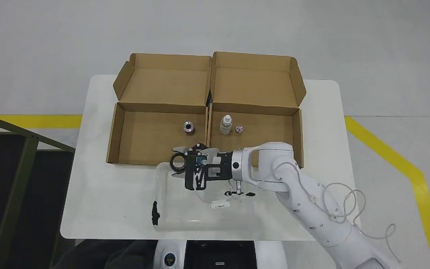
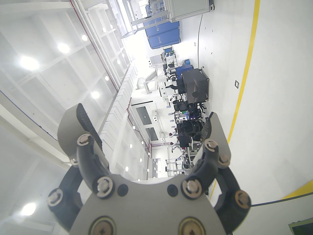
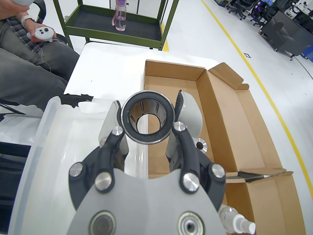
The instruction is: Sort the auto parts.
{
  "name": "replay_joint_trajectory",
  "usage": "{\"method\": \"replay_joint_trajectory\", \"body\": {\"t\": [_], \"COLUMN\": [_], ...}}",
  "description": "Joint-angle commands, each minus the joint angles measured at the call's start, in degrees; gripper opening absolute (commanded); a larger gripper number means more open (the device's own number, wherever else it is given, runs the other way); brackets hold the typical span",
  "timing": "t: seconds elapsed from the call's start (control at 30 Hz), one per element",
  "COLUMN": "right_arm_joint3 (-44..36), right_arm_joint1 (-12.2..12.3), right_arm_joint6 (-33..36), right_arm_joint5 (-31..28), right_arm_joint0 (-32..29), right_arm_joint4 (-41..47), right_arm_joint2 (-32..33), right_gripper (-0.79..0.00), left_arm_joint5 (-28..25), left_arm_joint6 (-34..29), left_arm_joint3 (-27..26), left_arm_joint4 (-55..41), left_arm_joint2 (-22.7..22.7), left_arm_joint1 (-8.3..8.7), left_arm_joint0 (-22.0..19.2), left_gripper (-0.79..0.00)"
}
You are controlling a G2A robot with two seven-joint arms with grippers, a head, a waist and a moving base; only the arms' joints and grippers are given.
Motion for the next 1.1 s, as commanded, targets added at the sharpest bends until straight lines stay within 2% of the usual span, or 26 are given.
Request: {"method": "replay_joint_trajectory", "body": {"t": [0.0,0.63,1.07], "right_arm_joint3": [0.73,16.90,27.06], "right_arm_joint1": [-0.16,-3.67,-6.23], "right_arm_joint6": [0.00,1.19,0.25], "right_arm_joint5": [0.32,3.01,4.20], "right_arm_joint0": [0.78,12.80,17.00], "right_arm_joint4": [0.20,4.31,5.19], "right_arm_joint2": [-0.28,-6.40,-10.47], "right_gripper": [-0.785,-0.785,-0.785], "left_arm_joint5": [0.00,0.00,0.00], "left_arm_joint6": [0.00,0.00,0.00], "left_arm_joint3": [0.00,0.00,0.00], "left_arm_joint4": [0.00,0.00,0.00], "left_arm_joint2": [0.00,0.00,0.00], "left_arm_joint1": [0.00,0.00,0.00], "left_arm_joint0": [0.00,0.00,0.00], "left_gripper": [0.000,0.000,0.000]}}
